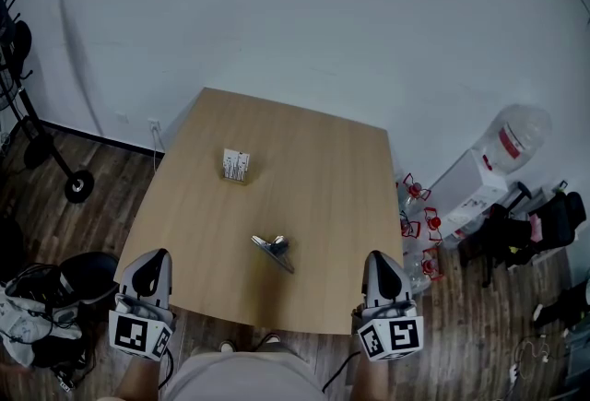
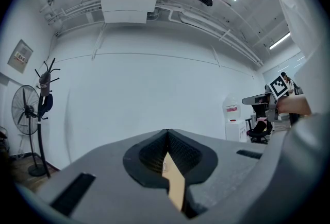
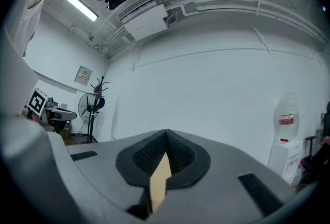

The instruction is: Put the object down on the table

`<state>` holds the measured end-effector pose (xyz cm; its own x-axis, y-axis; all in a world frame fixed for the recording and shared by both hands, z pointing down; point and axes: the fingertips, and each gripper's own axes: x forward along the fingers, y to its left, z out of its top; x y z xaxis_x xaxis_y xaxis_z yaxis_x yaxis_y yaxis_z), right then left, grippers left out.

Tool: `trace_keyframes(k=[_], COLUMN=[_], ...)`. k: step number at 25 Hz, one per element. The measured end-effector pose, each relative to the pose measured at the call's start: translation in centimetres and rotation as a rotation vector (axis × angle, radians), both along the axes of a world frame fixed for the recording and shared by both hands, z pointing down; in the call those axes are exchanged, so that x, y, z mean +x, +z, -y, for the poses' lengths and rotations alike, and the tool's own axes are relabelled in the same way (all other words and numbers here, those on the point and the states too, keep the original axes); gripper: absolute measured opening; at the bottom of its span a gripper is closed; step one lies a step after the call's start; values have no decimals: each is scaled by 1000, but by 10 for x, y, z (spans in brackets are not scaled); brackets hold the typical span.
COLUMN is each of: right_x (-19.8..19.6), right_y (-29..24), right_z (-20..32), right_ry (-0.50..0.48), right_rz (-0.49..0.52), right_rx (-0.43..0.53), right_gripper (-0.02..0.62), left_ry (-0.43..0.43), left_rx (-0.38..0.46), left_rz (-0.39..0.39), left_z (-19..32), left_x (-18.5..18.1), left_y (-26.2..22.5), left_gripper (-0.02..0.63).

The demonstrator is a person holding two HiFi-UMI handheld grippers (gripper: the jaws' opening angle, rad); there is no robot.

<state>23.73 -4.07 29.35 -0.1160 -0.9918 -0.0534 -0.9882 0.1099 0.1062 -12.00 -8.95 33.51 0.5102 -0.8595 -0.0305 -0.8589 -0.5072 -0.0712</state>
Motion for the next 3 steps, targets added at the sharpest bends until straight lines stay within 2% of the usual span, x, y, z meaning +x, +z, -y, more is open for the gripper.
trace_keyframes(k=[3], right_x=[0], right_y=[0], right_z=[-2], right_ry=[-2], right_rz=[-1], right_rx=[-2], right_gripper=[-3], left_ry=[-1], left_rx=[0], left_rz=[-1], left_z=[-2], left_x=[0], left_y=[0], left_gripper=[6])
